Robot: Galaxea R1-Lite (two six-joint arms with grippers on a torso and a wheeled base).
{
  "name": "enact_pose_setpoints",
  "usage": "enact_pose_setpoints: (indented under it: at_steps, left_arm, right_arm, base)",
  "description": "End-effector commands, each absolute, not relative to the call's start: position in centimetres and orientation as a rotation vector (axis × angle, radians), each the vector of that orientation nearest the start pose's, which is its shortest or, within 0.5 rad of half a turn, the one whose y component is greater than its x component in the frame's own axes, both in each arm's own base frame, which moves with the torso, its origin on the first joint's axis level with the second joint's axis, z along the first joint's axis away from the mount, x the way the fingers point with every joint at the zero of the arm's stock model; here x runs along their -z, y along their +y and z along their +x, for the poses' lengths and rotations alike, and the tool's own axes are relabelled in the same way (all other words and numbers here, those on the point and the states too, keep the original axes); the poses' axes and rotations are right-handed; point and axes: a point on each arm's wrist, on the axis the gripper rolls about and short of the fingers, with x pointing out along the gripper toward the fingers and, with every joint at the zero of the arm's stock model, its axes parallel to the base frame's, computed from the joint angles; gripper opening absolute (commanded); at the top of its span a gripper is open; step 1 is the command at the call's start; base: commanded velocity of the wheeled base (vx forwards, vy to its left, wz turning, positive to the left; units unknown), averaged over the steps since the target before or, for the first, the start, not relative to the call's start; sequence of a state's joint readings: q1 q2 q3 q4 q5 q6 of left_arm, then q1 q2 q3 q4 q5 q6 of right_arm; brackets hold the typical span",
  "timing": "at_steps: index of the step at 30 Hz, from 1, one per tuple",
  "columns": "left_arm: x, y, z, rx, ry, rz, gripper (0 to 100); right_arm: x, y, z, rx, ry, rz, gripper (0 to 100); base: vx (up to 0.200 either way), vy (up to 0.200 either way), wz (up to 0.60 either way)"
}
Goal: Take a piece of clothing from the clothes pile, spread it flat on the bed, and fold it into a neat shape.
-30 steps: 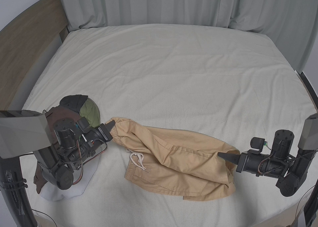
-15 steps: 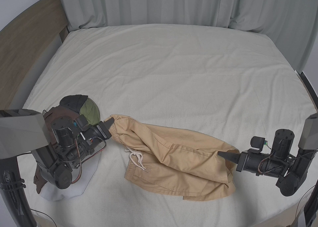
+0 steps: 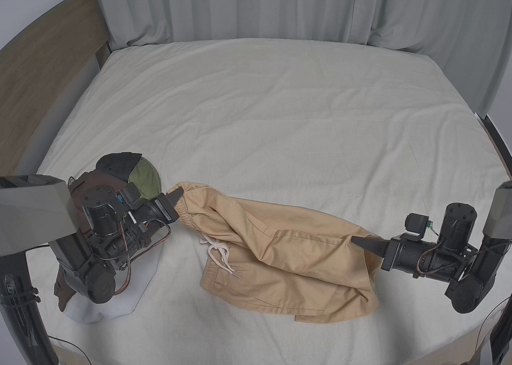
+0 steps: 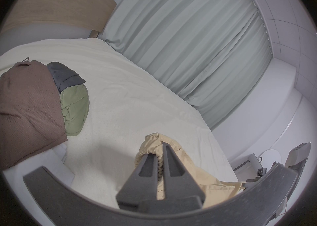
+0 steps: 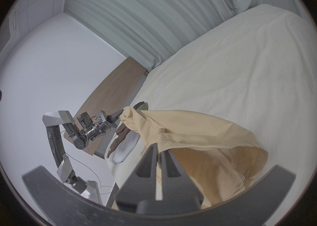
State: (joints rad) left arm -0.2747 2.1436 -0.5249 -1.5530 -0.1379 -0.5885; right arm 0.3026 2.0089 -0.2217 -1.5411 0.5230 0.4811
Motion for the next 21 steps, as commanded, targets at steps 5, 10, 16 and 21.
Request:
enact_pose_setpoints:
  at_steps: [5, 10, 16, 21]
  left_arm:
    - [-6.8, -9.3, 31.8, 0.381, 0.184, -0.576, 0]
    - [-7.8, -9.2, 31.4, 0.39, 0.161, -0.581, 0]
    - [-7.8, -8.7, 31.4, 0.376, 0.159, -0.582, 0]
    - [-8.2, -8.5, 31.4, 0.38, 0.146, -0.584, 0]
  right_arm:
    - [-6.4, 8.8, 24.6, -0.748, 0.428, 0.478, 0]
    - [-6.4, 8.9, 24.7, -0.749, 0.424, 0.477, 0]
    - [-6.6, 9.0, 24.8, -0.751, 0.417, 0.48, 0]
    - [-6.8, 9.0, 25.2, -0.75, 0.397, 0.479, 0]
  base:
    - [0.0, 0.0, 0.0]
    - [0.0, 0.0, 0.0]
    - [0.0, 0.0, 0.0]
    - [0.0, 0.0, 0.0]
